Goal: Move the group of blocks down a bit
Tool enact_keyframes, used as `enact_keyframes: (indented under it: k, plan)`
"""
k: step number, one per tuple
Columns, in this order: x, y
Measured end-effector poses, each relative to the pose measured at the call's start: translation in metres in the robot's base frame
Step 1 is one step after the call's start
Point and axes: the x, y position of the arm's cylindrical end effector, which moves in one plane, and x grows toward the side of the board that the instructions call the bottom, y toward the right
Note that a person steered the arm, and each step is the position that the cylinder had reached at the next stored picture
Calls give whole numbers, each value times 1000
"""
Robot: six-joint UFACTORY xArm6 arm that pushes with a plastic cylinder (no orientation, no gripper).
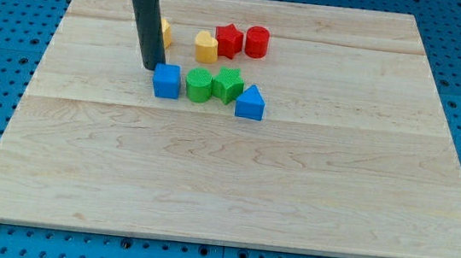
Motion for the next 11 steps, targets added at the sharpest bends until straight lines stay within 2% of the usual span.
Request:
enact_keyframes:
  k: [1, 2, 5, 9, 10, 11]
  plan:
    - [25, 35]
    - [29, 53]
    - [7, 45]
    - [7, 46]
    - [7, 98]
    - [5, 95]
